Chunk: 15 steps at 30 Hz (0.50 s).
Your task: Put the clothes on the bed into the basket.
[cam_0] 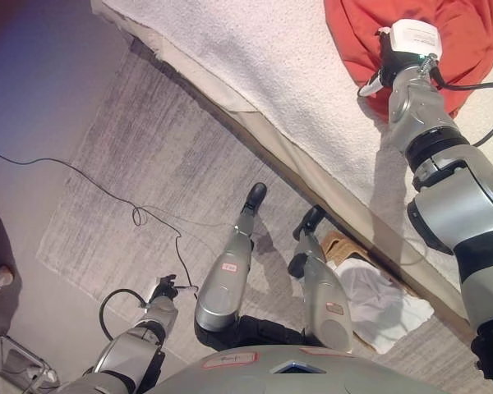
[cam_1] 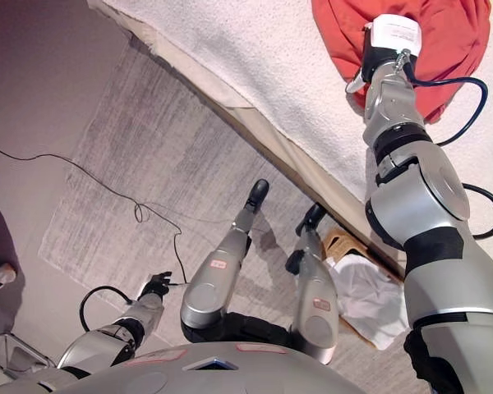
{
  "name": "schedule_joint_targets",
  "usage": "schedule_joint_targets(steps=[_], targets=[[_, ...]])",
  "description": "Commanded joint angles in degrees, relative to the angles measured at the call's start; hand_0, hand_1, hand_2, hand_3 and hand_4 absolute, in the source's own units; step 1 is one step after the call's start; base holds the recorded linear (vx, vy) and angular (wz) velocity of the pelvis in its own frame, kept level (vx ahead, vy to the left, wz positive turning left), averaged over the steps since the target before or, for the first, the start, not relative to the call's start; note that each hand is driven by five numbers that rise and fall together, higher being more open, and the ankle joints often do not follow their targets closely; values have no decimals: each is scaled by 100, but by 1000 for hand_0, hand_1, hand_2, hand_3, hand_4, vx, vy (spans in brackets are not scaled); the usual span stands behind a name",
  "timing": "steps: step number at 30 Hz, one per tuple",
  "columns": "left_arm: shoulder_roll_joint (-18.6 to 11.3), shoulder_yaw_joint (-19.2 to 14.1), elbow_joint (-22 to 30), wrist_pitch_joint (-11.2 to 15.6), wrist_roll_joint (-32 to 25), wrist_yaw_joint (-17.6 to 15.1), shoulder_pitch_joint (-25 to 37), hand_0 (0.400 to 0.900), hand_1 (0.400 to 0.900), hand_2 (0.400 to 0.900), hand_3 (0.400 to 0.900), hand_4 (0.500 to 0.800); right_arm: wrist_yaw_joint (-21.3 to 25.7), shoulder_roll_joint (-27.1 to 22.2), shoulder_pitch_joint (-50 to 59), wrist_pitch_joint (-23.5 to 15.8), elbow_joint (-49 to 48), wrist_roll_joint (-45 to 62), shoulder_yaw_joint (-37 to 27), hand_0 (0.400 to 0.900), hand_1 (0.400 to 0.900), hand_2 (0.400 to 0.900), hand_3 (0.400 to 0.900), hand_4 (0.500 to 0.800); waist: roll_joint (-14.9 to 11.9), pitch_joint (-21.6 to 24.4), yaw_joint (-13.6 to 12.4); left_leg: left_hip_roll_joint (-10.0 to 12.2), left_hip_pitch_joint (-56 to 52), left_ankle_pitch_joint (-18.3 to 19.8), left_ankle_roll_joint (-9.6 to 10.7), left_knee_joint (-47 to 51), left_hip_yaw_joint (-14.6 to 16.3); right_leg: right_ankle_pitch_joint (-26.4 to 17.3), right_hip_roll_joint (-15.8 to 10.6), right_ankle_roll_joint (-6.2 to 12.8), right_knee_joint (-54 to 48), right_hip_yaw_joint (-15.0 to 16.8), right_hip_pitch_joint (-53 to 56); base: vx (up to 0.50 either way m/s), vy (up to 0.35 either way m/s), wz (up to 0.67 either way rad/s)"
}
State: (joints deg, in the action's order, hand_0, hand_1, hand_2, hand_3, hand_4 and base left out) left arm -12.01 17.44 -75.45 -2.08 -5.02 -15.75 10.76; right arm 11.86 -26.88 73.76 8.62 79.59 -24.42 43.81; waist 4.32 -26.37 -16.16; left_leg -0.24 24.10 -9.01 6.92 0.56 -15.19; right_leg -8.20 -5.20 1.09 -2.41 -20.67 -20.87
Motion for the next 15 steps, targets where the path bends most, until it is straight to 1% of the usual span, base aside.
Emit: schedule_joint_targets(steps=[1, 4, 5, 6, 7, 8, 12, 15], targets=[[-367, 267, -221, -81, -258, -98, -237, 900, 900, 900, 900, 800, 91, -360, 782, 101, 239, -51, 476, 900, 900, 900, 900, 800, -4, -54, -28, 117, 166, -324, -101, 252, 219, 249, -719, 640, 762, 554, -127, 0, 0, 0], [-362, 274, -155, -53, -321, -83, -235, 900, 900, 900, 900, 800, 30, -458, 857, 95, 273, -17, 499, 900, 900, 900, 900, 800, 49, -85, -24, 87, 205, -322, -111, 229, 219, 263, -737, 636, 808, 564, -191, 0, 0, 0], [-362, 283, -141, -46, -329, -82, -228, 900, 900, 900, 900, 800, 25, -476, 892, 93, 287, 10, 497, 845, 845, 845, 845, 767, 68, -97, -23, 84, 214, -322, -110, 218, 229, 270, -752, 636, 834, 559, -218, 0, 0, 0], [-362, 284, -125, -33, -345, -76, -229, 900, 900, 900, 900, 800, 10, -522, 907, 83, 301, 42, 494, 627, 627, 627, 627, 636, 85, -109, -22, 79, 223, -322, -111, 211, 235, 274, -763, 638, 853, 560, -236, 0, 0, 0], [-364, 291, -113, -26, -352, -76, -232, 900, 900, 900, 900, 800, -12, -547, 926, 69, 305, 63, 506, 627, 627, 627, 627, 636, 100, -117, -22, 73, 222, -324, -113, 211, 237, 280, -768, 637, 867, 552, -248, 0, 0, 0], [-361, 294, -80, -17, -356, -64, -231, 900, 900, 900, 900, 800, -7, -578, 926, 56, 289, 122, 497, 400, 400, 400, 400, 500, 116, -127, -23, 66, 226, -325, -118, 205, 234, 280, -780, 639, 884, 564, -261, 0, 0, 0], [-367, 332, -10, 16, -390, -27, -243, 900, 900, 900, 900, 800, -65, -674, 983, -2, 275, 246, 517, 400, 400, 400, 400, 500, 167, -152, -14, 46, 210, -339, -119, 211, 227, 292, -788, 644, 894, 565, -246, -4, -3, 2], [-358, 325, -6, 23, -403, -31, -272, 900, 900, 900, 900, 800, -2, -687, 977, -12, 273, 260, 525, 400, 400, 400, 400, 500, 175, -150, 8, 37, 178, -339, -119, 218, 235, 282, -792, 643, 885, 569, -222, -3, -3, 1]])
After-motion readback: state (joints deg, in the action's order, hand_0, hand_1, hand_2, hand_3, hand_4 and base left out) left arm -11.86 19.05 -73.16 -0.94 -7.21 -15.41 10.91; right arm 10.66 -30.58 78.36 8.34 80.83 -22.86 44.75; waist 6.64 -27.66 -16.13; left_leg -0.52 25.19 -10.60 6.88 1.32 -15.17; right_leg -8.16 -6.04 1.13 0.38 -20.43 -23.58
